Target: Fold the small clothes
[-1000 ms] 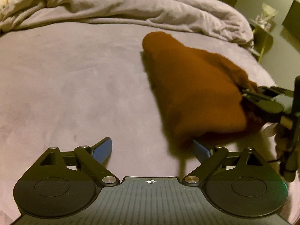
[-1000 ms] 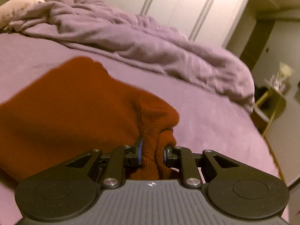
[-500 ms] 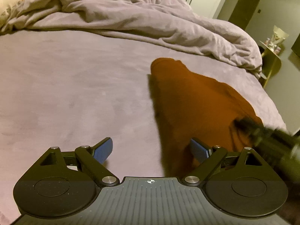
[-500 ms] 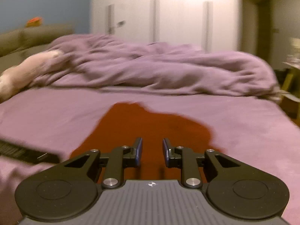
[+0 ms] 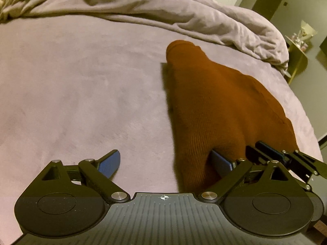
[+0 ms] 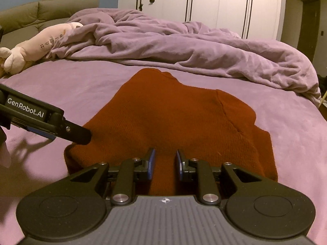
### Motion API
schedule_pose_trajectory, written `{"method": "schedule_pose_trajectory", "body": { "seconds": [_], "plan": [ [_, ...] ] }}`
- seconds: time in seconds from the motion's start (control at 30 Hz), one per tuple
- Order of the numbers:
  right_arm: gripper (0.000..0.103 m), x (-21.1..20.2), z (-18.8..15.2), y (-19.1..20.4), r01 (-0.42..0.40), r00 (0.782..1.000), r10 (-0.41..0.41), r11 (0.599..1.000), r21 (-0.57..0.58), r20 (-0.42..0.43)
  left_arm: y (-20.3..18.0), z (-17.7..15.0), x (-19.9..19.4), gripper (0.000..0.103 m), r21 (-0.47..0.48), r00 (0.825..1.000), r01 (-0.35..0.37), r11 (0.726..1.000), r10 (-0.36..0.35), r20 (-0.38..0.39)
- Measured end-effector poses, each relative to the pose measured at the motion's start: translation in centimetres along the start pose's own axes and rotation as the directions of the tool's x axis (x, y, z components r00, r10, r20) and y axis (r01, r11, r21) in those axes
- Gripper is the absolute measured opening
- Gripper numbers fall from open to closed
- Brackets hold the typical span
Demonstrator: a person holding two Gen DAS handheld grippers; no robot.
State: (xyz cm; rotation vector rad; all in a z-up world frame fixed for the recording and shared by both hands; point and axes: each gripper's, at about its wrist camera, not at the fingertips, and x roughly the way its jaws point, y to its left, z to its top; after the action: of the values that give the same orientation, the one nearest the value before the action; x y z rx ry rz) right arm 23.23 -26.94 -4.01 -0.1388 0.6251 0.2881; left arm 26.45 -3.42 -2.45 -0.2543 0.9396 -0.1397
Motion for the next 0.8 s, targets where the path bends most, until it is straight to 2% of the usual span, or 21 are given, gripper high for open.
{"method": "schedule_pose_trajectory", "body": {
  "seconds": [0.23,0.4,0.5,0.63,0.8],
  "plan": [
    [0.023,-1.4,0.6,-0.3,-0.015,0.999,0.017,0.999,0.046,-0.032,-1.3,0.6,-1.4,0.098,0.051,0.997,-0.076,0.996,0.076,0.018],
    [0.024,-1.3,2.7,-1.6,0.011,1.0,-0.009,0.993,0.118,-0.021,-2.4,1.8,-1.8,0.098,0.069,0.996,-0.072,0.995,0.069,0.051],
    [0.024,0.1,4.6,-2.3,0.044,0.998,-0.039,0.988,0.146,-0.039,-3.2,2.8,-1.1,0.098,0.076,0.996,-0.076,0.994,0.072,0.061],
    [0.024,4.2,6.3,-2.9,0.066,0.993,-0.046,0.981,0.183,-0.112,-3.9,4.2,1.9,0.099,0.075,0.997,-0.071,0.995,0.068,0.043],
    [0.024,7.5,7.4,-3.5,0.099,0.989,-0.081,0.984,0.15,-0.123,-4.0,6.0,4.4,0.099,0.073,0.996,-0.062,0.995,0.058,0.063]
  ]
}}
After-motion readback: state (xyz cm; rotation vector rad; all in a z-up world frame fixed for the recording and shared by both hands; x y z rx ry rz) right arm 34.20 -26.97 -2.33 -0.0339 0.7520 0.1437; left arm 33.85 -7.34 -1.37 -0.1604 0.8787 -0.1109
